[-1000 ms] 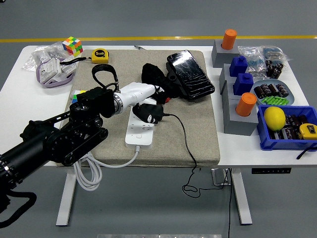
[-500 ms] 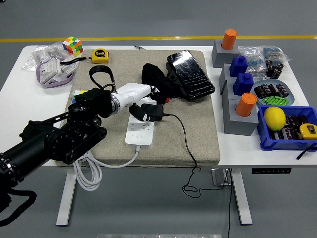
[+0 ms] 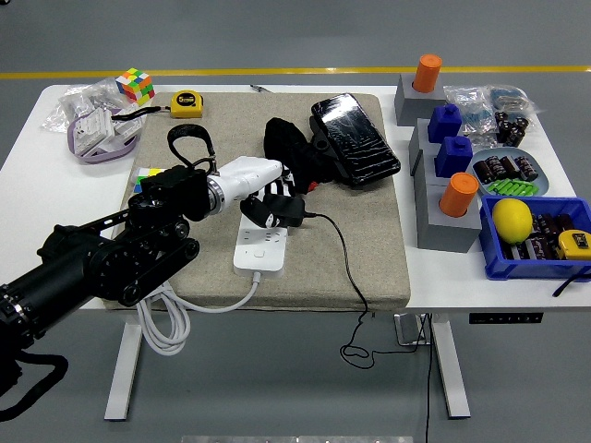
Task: Pull the plug out and thorw away
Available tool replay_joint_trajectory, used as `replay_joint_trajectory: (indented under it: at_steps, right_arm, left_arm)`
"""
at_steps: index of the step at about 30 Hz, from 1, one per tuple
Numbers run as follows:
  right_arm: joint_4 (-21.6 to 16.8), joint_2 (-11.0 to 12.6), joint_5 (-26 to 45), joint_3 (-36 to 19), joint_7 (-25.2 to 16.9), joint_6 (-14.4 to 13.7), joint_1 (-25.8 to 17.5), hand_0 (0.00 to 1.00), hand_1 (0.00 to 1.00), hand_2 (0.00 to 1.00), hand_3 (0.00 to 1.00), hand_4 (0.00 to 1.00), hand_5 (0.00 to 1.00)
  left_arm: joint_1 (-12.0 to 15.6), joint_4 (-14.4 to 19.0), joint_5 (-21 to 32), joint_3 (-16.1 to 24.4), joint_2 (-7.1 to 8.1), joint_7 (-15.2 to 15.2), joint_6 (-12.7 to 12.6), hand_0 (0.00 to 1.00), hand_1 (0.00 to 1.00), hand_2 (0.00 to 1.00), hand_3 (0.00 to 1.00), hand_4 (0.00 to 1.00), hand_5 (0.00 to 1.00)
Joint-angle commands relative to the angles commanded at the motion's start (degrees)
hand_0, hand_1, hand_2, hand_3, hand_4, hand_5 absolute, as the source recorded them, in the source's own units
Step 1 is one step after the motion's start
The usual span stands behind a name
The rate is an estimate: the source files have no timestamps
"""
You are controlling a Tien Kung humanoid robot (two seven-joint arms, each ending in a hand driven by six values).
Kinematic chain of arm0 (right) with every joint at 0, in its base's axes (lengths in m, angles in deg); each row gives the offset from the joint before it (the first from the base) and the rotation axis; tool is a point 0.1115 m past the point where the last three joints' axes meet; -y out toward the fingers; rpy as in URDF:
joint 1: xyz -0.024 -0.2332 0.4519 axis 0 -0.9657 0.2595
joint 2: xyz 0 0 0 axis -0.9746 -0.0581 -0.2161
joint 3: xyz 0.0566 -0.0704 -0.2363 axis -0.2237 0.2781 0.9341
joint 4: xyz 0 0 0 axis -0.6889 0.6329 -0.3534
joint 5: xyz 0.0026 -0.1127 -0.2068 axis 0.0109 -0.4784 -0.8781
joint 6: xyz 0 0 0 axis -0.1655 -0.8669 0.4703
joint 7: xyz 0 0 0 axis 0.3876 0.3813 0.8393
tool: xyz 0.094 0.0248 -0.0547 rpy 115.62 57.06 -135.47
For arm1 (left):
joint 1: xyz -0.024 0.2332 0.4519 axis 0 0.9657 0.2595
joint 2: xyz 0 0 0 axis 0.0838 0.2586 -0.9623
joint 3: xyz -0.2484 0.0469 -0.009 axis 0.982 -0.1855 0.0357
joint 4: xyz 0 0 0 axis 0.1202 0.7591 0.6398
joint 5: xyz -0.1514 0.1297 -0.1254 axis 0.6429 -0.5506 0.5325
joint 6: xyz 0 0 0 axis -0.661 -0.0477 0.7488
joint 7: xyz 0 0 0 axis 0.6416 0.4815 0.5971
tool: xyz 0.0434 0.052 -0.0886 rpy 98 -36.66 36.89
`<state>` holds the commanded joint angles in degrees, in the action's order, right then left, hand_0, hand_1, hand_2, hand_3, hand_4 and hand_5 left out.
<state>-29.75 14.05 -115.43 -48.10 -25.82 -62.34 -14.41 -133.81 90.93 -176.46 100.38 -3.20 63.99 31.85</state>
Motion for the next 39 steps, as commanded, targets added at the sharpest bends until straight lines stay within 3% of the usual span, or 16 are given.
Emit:
replay_joint_trajectory:
  at_steps: [8,14,18,22,27,28,29,34,35,39]
  right_arm:
    - [-0.05,-0.16,0.15,0.17,-0.07,-0.01,0.0,0.578,0.662,0.677,0.593,0.998,0.475]
    - [-0.03,-0.2,-0.09,-0.09,-0.02,0.15,-0.39,0.577,0.662,0.676,0.594,0.998,0.474]
    - [-0.02,-0.29,-0.18,-0.2,-0.03,0.29,-0.59,0.574,0.662,0.676,0.593,0.998,0.474]
    - [-0.05,-0.36,-0.05,-0.07,-0.06,0.27,-0.49,0.574,0.662,0.676,0.593,0.998,0.474]
    - [-0.11,-0.33,0.11,0.21,-0.08,0.23,-0.41,0.575,0.662,0.676,0.594,0.998,0.473]
    - [-0.09,-0.33,0.09,0.23,-0.08,0.26,-0.43,0.575,0.662,0.676,0.594,0.998,0.473]
    - [-0.06,-0.33,0.06,0.24,-0.06,0.3,-0.44,0.575,0.662,0.676,0.594,0.998,0.474]
    - [0.04,-0.43,-0.12,0.07,-0.05,0.48,-0.66,0.575,0.662,0.676,0.594,0.998,0.474]
    - [0.07,-0.44,-0.21,0.01,-0.04,0.51,-0.7,0.575,0.661,0.676,0.593,0.998,0.475]
    - [0.03,-0.44,-0.2,-0.02,-0.1,0.56,-0.61,0.575,0.661,0.676,0.593,0.998,0.475]
  left_arm:
    - [-0.14,1.59,-1.0,0.5,0.15,-0.84,-0.12,0.39,0.431,0.454,0.531,0.715,0.002]
    - [0.53,7.56,-1.2,1.25,0.25,-0.79,-0.29,0.398,0.432,0.453,0.532,0.701,0.002]
    - [0.63,10.76,0.29,-0.07,-0.6,-1.02,-1.12,0.397,0.435,0.458,0.535,0.712,0.002]
    - [0.64,8.76,2.78,-3.24,-2.58,-1.53,-2.28,0.397,0.435,0.458,0.535,0.712,0.002]
    - [1.39,3.66,5.22,-6.57,-4.6,-3.1,-4.21,0.42,0.444,0.462,0.545,0.727,0.002]
    - [1.48,3.01,5.58,-6.87,-4.79,-3.31,-4.36,0.42,0.444,0.462,0.545,0.727,0.002]
    - [1.59,2.39,5.87,-7.1,-4.98,-3.52,-4.51,0.545,0.517,0.517,0.564,0.844,0.002]
    - [2.09,1.61,7.36,-7.5,-5.04,-4.35,-5.02,0.545,0.517,0.517,0.564,0.844,0.002]
    - [2.11,1.66,7.51,-7.48,-4.99,-4.0,-4.57,0.737,0.752,0.748,0.805,0.998,0.071]
    - [2.17,1.56,7.31,-7.26,-4.9,-3.3,-3.62,0.737,0.752,0.748,0.805,0.998,0.071]
